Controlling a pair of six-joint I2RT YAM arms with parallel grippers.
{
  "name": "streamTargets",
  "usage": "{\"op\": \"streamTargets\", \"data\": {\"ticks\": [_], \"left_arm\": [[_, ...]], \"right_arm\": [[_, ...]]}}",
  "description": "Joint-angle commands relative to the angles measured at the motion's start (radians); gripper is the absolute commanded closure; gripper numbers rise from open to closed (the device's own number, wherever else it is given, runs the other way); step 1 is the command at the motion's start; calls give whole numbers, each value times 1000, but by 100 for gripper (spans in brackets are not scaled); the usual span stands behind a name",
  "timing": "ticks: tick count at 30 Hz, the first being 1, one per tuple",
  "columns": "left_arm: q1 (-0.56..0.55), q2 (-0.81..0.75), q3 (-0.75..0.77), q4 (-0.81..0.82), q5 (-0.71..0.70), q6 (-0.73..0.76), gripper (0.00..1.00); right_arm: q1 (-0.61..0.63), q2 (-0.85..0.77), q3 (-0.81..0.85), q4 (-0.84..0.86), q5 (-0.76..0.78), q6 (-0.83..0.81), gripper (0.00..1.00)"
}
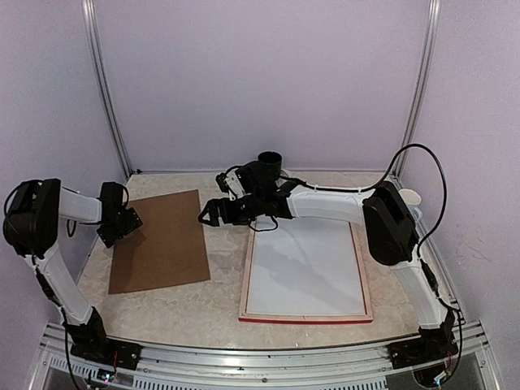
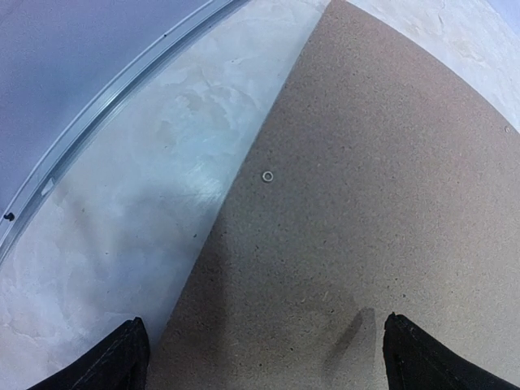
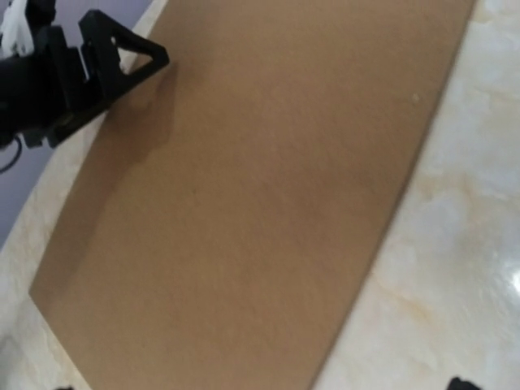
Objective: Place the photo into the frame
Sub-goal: Pick up the backboard from the center of the board.
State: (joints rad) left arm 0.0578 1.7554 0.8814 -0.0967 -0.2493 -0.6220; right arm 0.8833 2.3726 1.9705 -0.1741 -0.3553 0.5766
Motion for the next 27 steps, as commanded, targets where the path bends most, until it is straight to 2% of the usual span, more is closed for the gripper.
{"op": "streamTargets", "data": {"ticks": [1, 8, 17, 27], "left_arm": [[-30, 30, -8, 58, 94, 17, 1], [-120, 59, 18, 27, 37, 29, 1], [-164, 4, -11, 36, 90, 16, 1], [-200, -17, -39, 61, 88, 0, 1]], "right_arm": [[-6, 72, 88, -59, -18, 82, 1], [-20, 114, 94, -94, 9, 173, 1], [-30, 143, 97, -116, 22, 252, 1], [-32, 176, 125, -147, 48, 330, 1]]}}
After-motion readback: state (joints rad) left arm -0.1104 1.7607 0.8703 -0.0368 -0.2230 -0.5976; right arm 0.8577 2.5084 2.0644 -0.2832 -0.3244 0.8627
